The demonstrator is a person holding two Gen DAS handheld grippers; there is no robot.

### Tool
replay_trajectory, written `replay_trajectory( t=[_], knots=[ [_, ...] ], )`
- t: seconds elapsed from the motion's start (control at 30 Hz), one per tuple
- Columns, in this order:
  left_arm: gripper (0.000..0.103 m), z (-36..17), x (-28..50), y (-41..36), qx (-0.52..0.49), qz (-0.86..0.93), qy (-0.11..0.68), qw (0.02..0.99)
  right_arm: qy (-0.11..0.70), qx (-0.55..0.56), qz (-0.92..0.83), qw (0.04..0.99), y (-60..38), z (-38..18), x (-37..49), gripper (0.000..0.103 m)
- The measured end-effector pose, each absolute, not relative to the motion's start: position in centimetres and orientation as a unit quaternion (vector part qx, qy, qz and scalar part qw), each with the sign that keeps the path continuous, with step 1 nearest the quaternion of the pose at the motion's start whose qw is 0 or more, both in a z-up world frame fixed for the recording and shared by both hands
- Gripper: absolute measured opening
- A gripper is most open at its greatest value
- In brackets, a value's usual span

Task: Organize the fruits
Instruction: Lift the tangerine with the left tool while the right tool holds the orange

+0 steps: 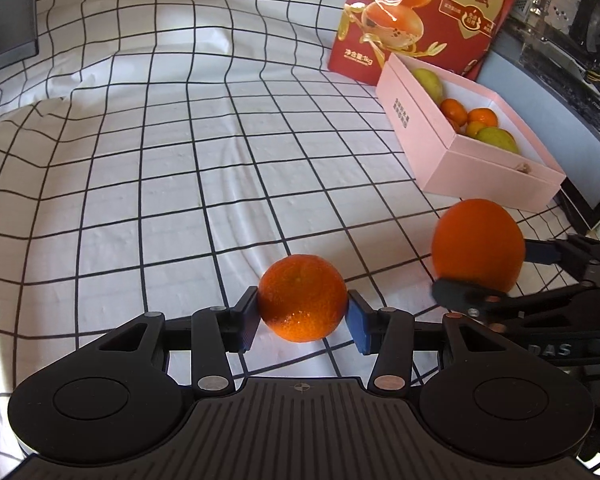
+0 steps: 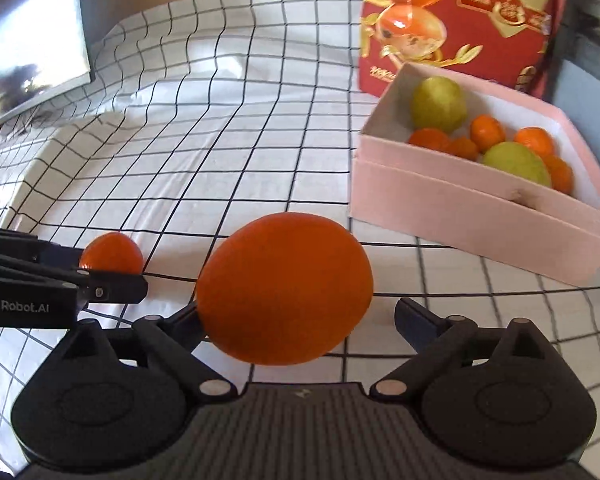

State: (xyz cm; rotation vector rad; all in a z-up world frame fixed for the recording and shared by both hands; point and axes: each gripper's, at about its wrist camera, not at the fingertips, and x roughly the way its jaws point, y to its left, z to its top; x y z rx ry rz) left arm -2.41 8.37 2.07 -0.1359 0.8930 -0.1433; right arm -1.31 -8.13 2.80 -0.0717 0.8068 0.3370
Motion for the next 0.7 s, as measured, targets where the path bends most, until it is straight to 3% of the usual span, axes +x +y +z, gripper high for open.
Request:
replay_trajectory(
  t=[0.7],
  knots=[
    [0.051, 2.1, -2.6, 8.5, -0.082, -0.084, 0.444, 0.888, 0.38, -0.052, 0.153, 0.911, -9.1, 3.3, -5.0, 0.097]
  ],
)
